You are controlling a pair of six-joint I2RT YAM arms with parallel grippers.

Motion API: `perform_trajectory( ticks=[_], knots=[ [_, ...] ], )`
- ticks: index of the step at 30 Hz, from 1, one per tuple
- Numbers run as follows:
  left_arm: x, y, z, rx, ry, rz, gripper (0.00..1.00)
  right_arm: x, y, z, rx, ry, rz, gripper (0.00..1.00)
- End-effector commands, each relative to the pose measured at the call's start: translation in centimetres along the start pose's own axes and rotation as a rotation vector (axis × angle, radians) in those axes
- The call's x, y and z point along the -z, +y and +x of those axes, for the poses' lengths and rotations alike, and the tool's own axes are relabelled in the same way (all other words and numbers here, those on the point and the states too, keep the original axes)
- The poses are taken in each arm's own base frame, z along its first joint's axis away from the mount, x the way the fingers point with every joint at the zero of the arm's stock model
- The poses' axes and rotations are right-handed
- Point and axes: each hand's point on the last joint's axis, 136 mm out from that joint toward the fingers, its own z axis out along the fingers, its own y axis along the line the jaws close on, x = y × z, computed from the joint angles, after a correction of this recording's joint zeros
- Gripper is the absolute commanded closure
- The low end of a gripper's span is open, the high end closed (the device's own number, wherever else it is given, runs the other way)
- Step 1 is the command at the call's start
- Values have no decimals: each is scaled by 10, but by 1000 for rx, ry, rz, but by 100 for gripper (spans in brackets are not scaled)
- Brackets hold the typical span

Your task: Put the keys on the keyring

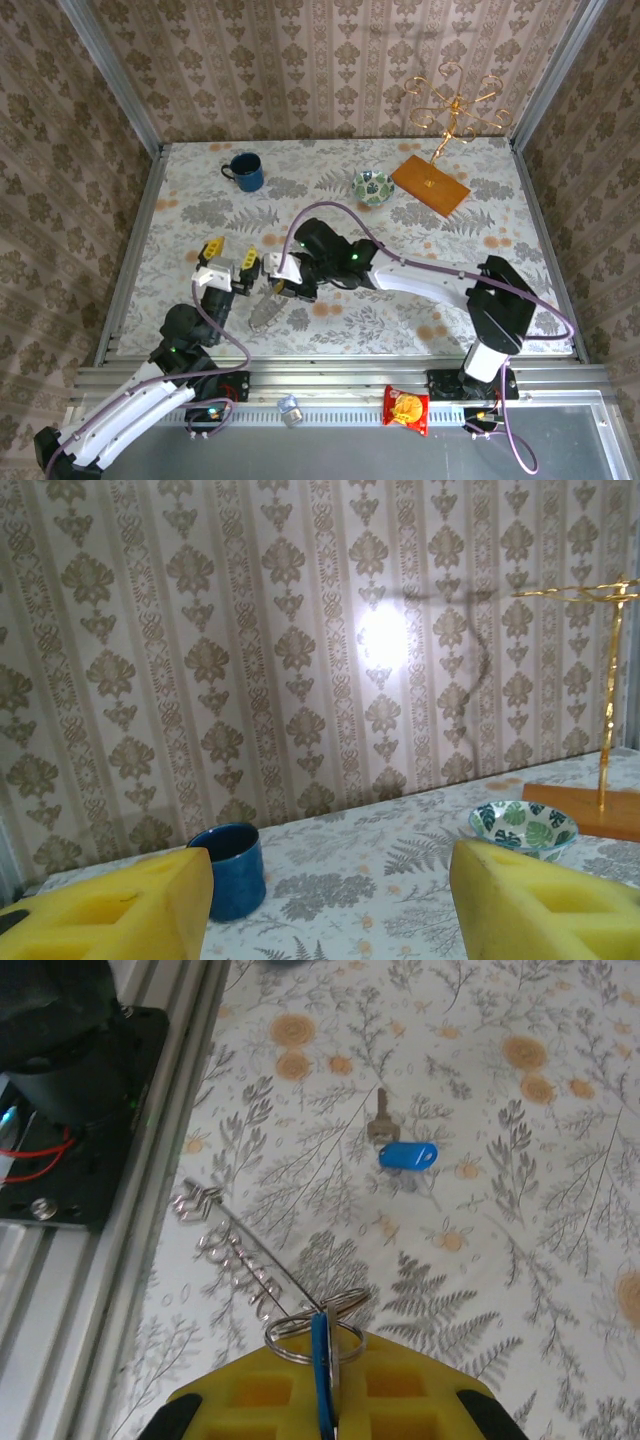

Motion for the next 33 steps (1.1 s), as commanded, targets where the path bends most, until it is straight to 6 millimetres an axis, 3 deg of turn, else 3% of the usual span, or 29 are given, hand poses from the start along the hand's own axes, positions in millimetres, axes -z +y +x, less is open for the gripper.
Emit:
perform_trajectory(
  ticks=[1,6,16,21,33],
  knots=[
    [0,11,3,25,10,-62,36,-6,-20,-23,55,-56,59,100],
    [-2,10,6,23,25,-66,36,-10,-22,1,27,-1,62,100],
    [-3,10,13,23,45,-70,35,33,-17,114,45,343,73,100],
    [-5,9,16,22,56,-70,35,53,-11,161,107,548,82,100],
    [-14,3,18,9,77,-53,35,89,-2,231,145,914,73,99]
  ],
)
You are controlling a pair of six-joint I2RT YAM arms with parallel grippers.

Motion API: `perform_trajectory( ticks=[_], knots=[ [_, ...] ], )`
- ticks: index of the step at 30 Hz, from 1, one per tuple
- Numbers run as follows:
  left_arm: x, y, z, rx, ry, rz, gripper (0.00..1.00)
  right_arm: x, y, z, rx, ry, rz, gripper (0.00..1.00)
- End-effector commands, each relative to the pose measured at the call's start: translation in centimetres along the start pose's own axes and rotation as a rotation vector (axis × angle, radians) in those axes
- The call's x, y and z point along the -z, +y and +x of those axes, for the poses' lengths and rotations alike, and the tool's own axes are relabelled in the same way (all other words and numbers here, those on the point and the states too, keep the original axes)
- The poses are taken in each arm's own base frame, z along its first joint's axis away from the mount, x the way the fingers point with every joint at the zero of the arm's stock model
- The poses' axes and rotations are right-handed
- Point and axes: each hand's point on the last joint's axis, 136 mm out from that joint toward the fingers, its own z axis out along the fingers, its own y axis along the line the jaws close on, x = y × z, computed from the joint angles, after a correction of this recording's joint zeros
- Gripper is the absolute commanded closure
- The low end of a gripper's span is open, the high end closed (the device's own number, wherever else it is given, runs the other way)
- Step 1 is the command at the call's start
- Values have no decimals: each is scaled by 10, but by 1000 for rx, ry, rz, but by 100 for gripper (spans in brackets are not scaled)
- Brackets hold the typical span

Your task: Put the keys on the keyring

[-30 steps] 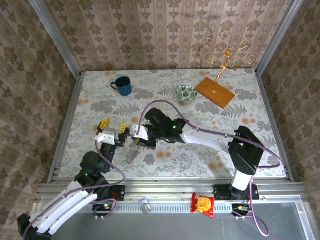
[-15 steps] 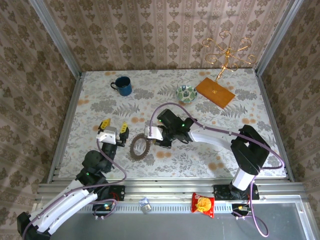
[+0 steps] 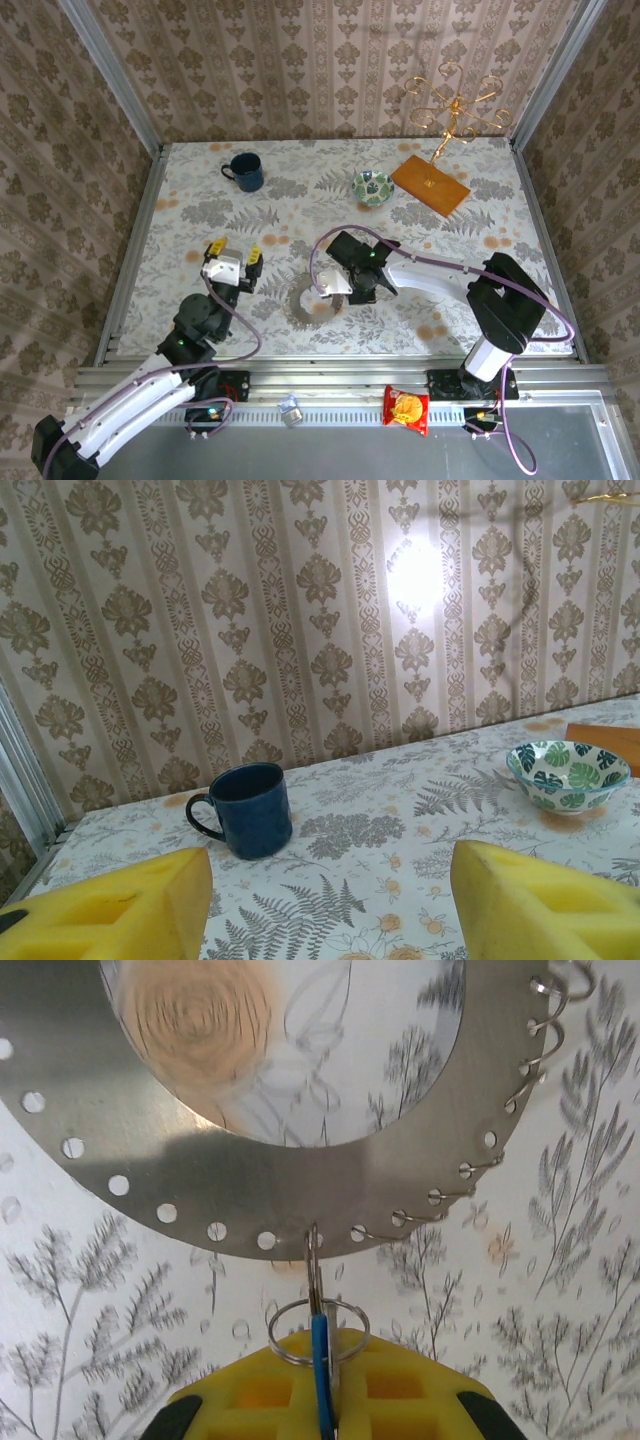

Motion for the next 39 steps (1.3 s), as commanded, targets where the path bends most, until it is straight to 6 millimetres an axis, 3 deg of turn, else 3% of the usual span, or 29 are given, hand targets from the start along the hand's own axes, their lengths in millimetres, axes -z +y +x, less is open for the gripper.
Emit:
perform_trajectory(
  ticks=[1,8,14,18,23,30,35,39],
  knots=[
    [-1,3,-16,52,-50,-9,35,-6,12,40,53,187,-14,98],
    [-3,3,-14,43,-43,-11,35,-12,19,58,62,256,-26,93],
    [-3,4,-14,31,-33,-10,36,-15,18,70,45,297,-36,80],
    [-4,3,-13,20,-19,-3,36,-4,10,67,12,254,4,68],
    [-5,0,-12,12,-5,11,36,25,-3,52,-86,118,72,65],
    [-10,-11,-8,5,29,60,35,100,-43,10,-523,-314,298,62],
    [-16,-23,-3,7,58,109,35,103,-37,20,-944,-470,294,55],
    [-22,-33,2,3,89,150,35,87,-30,51,-1373,-454,291,55]
  ],
)
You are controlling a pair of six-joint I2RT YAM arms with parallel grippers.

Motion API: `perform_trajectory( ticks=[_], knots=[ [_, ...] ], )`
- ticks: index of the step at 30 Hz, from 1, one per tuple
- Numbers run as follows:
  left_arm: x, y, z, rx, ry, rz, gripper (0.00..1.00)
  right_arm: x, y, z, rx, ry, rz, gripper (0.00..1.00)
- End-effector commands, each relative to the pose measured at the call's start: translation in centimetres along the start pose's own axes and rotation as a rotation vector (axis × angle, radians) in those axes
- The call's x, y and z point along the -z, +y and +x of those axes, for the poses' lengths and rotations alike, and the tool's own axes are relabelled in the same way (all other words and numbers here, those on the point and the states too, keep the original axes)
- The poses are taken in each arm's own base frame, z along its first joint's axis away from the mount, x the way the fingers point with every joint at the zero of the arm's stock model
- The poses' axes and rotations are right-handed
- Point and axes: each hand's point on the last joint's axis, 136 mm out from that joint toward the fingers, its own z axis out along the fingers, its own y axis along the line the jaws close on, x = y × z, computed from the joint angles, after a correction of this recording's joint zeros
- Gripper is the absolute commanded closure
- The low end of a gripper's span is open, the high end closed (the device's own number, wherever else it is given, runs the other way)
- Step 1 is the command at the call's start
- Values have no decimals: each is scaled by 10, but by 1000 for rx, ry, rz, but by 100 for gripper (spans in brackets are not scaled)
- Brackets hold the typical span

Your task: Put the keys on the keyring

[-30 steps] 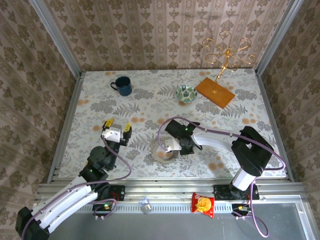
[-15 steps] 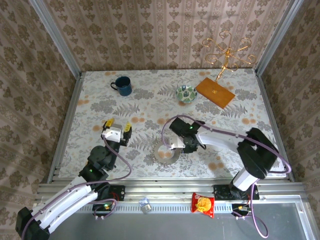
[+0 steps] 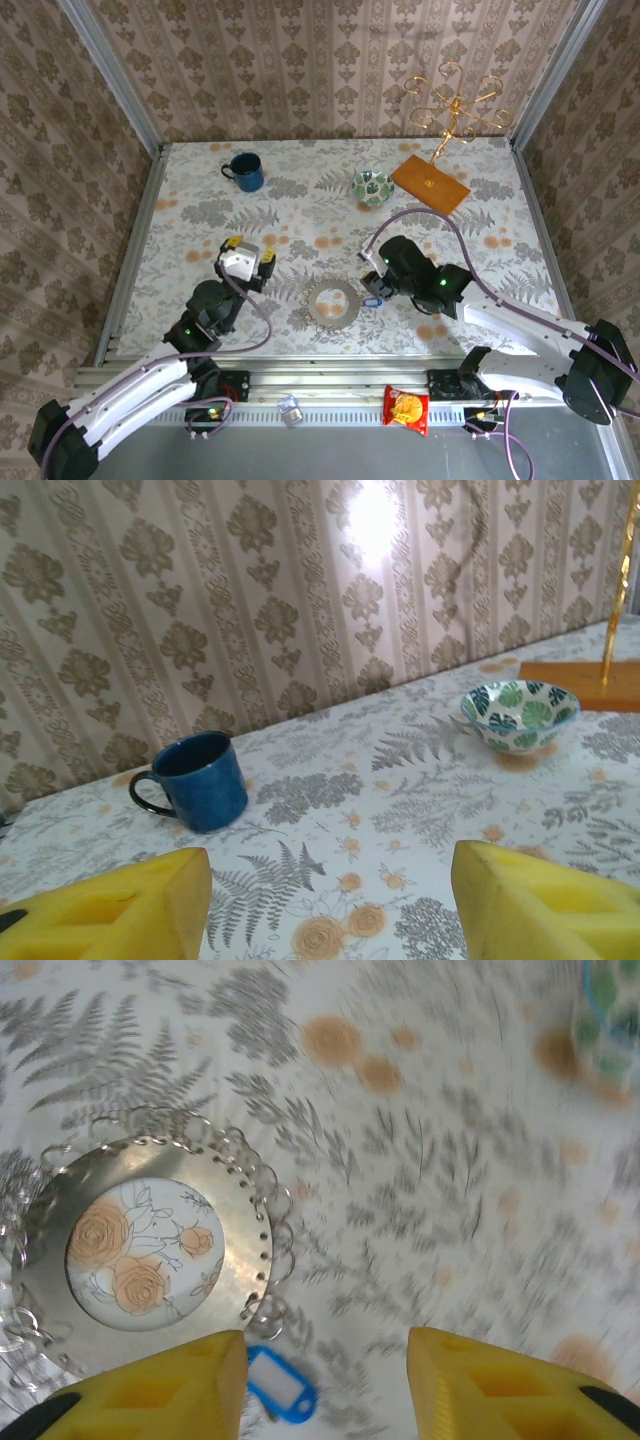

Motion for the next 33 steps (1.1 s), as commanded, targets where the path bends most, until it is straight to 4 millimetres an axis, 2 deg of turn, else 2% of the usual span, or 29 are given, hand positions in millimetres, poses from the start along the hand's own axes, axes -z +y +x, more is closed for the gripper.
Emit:
perform_trajectory(
  ticks=[1,2,4,9,11,14,20,26,29,33],
  knots=[
    [-5,-7,-18,40,-24,49,35,-2,-19,13,-506,9,90,57],
    [-7,-11,-17,40,-13,63,35,-4,-21,23,-579,50,95,60],
    [-9,-15,-14,43,10,83,35,-7,-11,35,-658,127,37,64],
    [-14,-19,-5,89,43,91,35,-16,35,50,-867,314,-161,67],
    [-15,-18,-3,116,49,77,34,-18,49,50,-988,383,-204,67],
    [-16,-14,1,145,55,52,34,-26,67,52,-1170,441,-230,66],
    [-14,-9,6,183,72,19,35,-39,85,69,-1479,543,-160,65],
    [-9,-4,13,184,101,0,35,-42,103,77,-1582,541,-98,68],
    [-6,-3,12,192,92,0,35,-46,109,78,-1595,536,-107,68],
    [-4,-2,11,202,81,2,35,-57,122,90,-1593,584,-91,69]
  ],
)
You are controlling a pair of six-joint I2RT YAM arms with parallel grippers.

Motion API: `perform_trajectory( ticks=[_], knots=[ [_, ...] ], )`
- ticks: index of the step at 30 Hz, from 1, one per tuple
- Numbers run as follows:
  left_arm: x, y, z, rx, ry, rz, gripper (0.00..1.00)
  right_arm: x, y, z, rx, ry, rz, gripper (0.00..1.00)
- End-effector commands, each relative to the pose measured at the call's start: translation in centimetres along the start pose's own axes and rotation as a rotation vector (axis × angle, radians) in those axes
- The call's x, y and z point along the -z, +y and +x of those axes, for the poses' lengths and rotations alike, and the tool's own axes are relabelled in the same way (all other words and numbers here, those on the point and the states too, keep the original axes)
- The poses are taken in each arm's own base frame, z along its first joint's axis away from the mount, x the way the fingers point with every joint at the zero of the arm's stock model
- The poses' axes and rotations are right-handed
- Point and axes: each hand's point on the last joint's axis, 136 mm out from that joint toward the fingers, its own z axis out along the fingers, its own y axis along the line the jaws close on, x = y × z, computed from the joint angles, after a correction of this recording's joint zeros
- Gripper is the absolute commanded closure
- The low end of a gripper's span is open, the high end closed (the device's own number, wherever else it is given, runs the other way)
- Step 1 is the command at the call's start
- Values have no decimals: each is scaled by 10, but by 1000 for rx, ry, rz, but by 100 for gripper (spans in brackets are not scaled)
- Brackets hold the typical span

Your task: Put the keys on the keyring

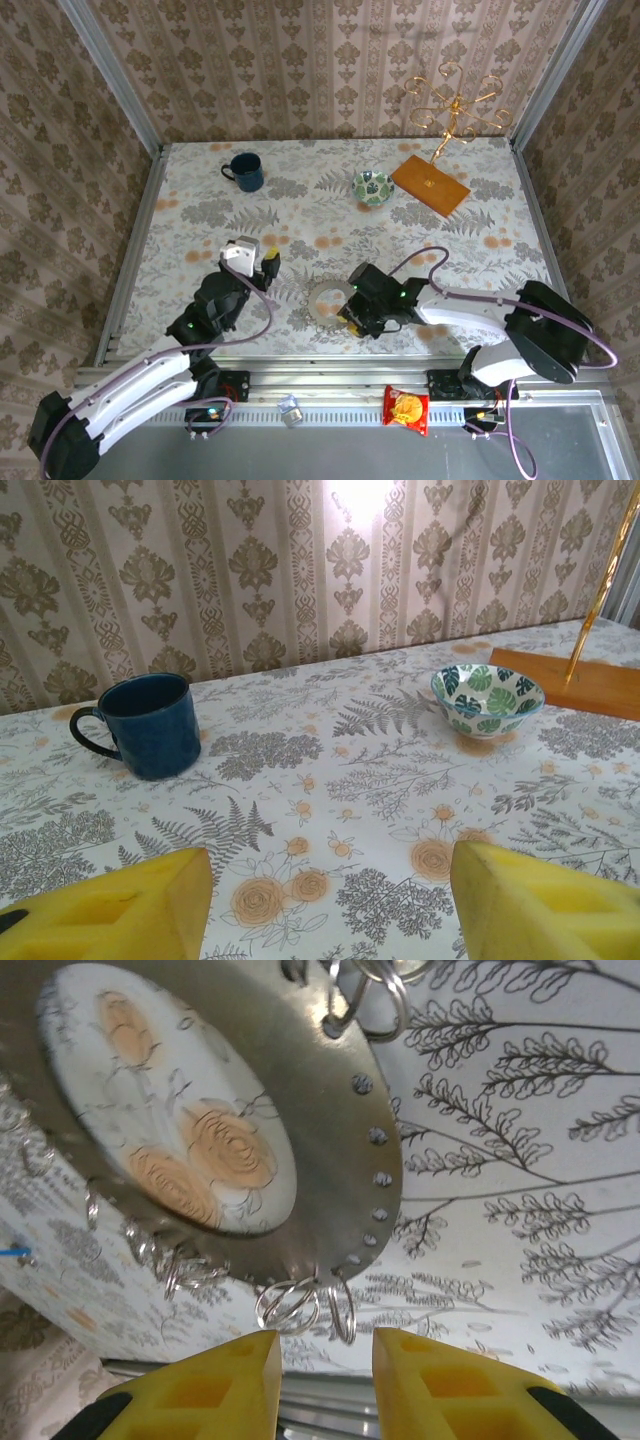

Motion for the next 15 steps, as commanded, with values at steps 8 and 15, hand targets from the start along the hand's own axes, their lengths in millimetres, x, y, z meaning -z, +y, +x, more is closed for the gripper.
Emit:
perform_trajectory(
  ticks=[8,15],
  knots=[
    [8,7,0,41,-21,-14,35,-24,-12,3,-73,-2,31,71],
    [9,8,0,47,-26,-16,35,-29,-12,4,-75,4,35,76]
  ],
)
